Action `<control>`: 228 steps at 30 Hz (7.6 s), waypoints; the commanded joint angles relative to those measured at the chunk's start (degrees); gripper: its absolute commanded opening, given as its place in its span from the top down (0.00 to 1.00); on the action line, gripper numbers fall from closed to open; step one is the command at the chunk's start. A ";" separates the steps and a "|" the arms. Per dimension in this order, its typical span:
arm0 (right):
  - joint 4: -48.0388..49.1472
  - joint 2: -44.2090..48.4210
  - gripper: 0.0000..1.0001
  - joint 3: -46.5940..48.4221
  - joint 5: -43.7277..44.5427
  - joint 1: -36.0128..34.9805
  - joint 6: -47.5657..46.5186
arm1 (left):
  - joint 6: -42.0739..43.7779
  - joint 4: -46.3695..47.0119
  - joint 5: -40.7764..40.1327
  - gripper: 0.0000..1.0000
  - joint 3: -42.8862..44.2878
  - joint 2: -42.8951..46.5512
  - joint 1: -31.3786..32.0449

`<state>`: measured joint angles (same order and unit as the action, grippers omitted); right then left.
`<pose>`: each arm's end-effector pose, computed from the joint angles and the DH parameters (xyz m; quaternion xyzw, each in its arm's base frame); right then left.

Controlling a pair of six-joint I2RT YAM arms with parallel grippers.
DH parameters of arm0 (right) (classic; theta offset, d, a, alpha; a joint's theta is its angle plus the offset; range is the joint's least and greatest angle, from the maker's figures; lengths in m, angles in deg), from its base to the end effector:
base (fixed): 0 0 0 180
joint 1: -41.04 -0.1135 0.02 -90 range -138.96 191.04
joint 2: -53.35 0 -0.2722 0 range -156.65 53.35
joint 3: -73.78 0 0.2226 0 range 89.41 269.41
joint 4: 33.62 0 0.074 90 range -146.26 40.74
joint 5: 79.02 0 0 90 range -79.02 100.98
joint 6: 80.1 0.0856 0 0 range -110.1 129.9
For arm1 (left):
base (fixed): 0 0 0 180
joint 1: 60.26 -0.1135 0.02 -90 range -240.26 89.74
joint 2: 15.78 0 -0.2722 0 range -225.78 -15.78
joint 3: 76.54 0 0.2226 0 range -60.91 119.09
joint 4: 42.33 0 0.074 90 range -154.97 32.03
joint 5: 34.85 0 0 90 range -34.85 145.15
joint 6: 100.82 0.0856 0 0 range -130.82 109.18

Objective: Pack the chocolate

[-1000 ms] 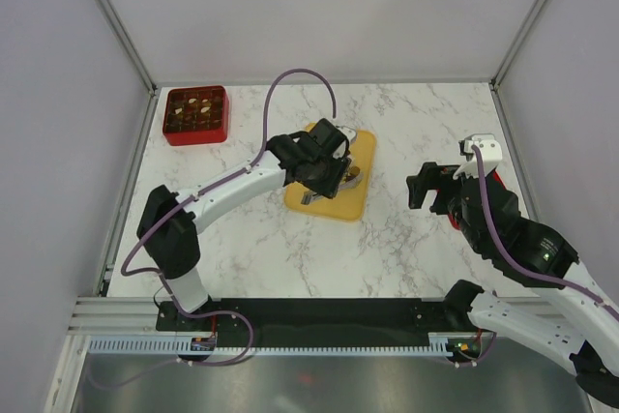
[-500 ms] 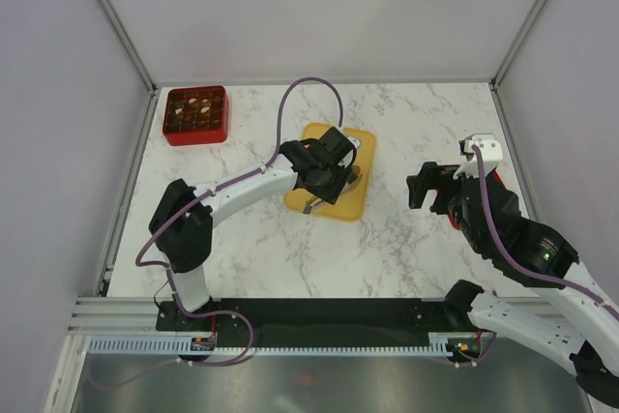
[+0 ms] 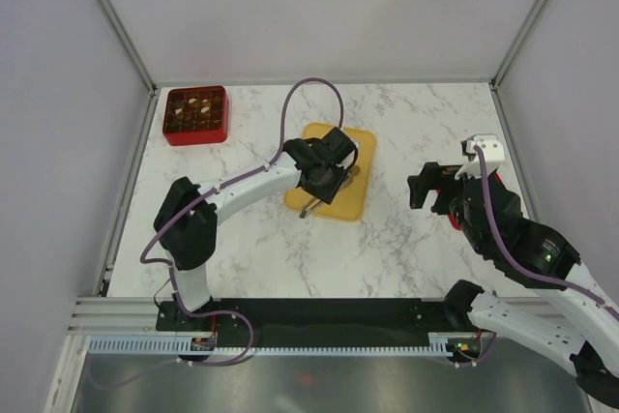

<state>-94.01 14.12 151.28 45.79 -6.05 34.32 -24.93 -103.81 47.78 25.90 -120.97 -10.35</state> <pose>0.1158 0.0528 0.3692 0.0082 0.8090 0.1099 0.5774 0.2549 -0.2857 0.2224 0.2854 0.9301 -0.0648 0.2219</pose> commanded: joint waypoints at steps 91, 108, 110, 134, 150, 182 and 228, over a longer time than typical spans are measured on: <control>1.07 -0.59 0.04 3.96 -0.53 -0.02 -0.34 | -0.66 -3.03 -2.20 0.51 16.29 6.13 -24.37; 0.46 -0.77 0.04 3.61 -0.27 -0.11 -0.17 | -4.35 -0.74 -2.99 0.50 12.60 -2.56 -2.72; 0.46 -0.77 0.04 3.70 -0.35 -0.02 -0.17 | -4.52 -0.65 -2.64 0.50 12.25 -2.74 -1.75; 0.63 0.46 0.04 3.00 0.26 -0.02 0.10 | -7.16 -2.40 -2.90 0.61 9.44 -3.45 -0.34; 1.33 -1.29 0.04 3.17 -0.44 -0.02 0.54 | -2.86 -9.53 -4.32 0.64 12.77 7.18 -17.81; 4.76 -4.90 0.04 1.24 1.23 -0.11 -3.16 | -0.48 -3.46 -1.76 0.63 19.98 -3.80 -46.66; 4.06 -4.55 0.04 1.42 -0.18 -0.02 -1.40 | 2.07 -2.14 -1.50 0.50 11.46 7.45 -17.08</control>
<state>-90.23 8.79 152.28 46.32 -6.05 31.85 -25.50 -107.24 46.53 39.27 -114.17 -35.88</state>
